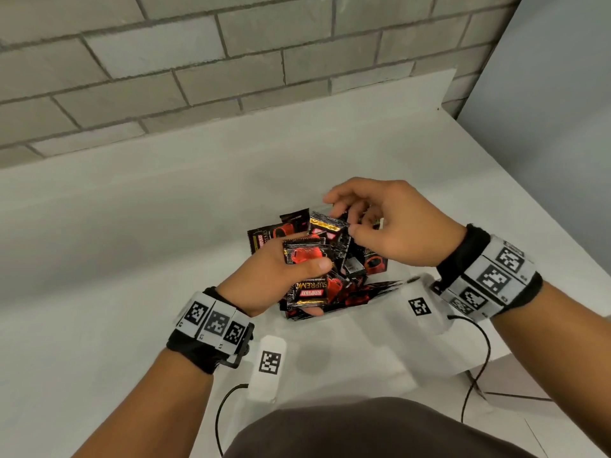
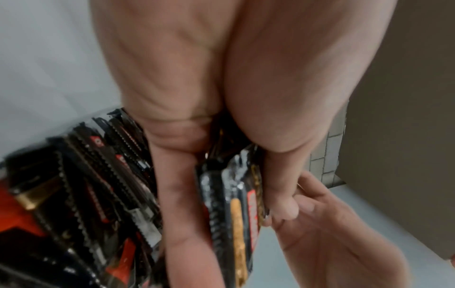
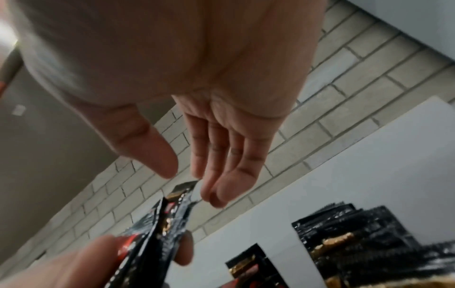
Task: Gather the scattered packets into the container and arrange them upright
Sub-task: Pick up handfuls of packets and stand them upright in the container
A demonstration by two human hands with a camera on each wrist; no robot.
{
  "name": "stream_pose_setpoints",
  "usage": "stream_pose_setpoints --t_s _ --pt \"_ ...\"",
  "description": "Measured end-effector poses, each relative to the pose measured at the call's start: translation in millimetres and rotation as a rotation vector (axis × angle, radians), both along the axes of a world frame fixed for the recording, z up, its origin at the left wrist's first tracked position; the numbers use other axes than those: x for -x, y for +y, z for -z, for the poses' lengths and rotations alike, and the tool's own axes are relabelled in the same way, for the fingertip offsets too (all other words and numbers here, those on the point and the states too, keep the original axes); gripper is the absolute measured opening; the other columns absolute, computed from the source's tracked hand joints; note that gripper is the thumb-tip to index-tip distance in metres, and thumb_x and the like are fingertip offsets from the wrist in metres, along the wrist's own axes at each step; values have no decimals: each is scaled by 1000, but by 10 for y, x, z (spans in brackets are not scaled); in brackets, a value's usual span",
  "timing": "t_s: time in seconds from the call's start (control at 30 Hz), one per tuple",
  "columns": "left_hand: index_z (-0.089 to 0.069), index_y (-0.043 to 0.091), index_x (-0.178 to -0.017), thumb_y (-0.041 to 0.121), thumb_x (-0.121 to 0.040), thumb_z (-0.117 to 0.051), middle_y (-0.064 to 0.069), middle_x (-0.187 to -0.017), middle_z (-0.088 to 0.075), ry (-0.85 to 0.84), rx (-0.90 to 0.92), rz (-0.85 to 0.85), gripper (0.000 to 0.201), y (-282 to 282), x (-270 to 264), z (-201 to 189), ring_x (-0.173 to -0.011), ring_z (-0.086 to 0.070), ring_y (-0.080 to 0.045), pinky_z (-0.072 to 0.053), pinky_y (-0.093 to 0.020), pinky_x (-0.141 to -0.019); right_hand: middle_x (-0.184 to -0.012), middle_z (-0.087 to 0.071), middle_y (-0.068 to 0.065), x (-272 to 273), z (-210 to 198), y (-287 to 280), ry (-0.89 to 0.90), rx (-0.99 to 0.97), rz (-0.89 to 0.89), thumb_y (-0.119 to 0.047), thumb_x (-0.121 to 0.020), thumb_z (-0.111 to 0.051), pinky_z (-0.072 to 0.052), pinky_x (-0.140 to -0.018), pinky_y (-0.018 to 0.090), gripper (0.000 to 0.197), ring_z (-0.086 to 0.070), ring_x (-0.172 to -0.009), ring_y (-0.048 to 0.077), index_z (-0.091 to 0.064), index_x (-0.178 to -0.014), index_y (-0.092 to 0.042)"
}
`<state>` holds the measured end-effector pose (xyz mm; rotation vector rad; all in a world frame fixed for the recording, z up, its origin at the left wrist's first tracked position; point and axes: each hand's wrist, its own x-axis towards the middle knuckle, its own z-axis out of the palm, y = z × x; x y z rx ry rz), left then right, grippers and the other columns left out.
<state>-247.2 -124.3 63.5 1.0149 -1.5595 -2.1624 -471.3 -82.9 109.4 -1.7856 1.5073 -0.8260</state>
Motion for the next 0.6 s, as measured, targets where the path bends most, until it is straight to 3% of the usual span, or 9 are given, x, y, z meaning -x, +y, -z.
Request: stream_pose_setpoints --t_s 0.13,0.2,0.3,0.43,0.5,0.6 --pt "-63 12 -126 16 -94 -67 -19 -112 -75 0 -17 35 33 15 14 -28 -91 -76 -39 -63 -45 -61 -88 -73 -5 -23 14 -31 -2 -98 32 -24 -82 -82 -55 -74 27 25 -67 -77 12 -73 -105 -26" --pt "-64 10 -125 17 -94 -67 -20 -111 -75 12 -30 13 31 6 -7 -21 -90 -76 -40 -63 -45 -62 -83 -72 -4 10 32 -44 -39 -124 78 -21 -82 -82 -60 -72 35 17 -68 -70 12 -73 -96 -24" --pt "-63 4 -126 17 -93 -66 -22 -109 -75 31 -70 -96 36 -19 -42 -21 -89 -76 -39 -62 -45 -60 -80 -69 1 82 67 -44 -121 -145 189 -13 -83 -80 -61 -68 52 16 -71 -61 25 -67 -92 -16" --pt "-61 2 -132 20 -92 -65 -25 -115 -73 52 -107 -203 44 -51 -84 -23 -95 -75 -41 -64 -48 -62 -79 -63 11 155 100 -29 -223 -170 246 0 -82 -76 -59 -65 59 24 -70 -59 36 -62 -99 -9" --pt "-60 2 -132 19 -92 -65 -26 -118 -72 78 -123 -239 45 -53 -92 -31 -97 -74 -42 -64 -50 -63 -81 -56 13 146 84 -2 -236 -165 224 6 -81 -72 -61 -62 51 39 -66 -57 39 -62 -108 -19" --pt "-61 3 -132 18 -94 -64 -26 -119 -71 106 -125 -259 42 -49 -82 -46 -101 -73 -45 -64 -49 -63 -101 -54 8 95 79 42 -191 -199 145 7 -79 -69 -61 -67 54 60 -71 -60 28 -64 -119 -38"
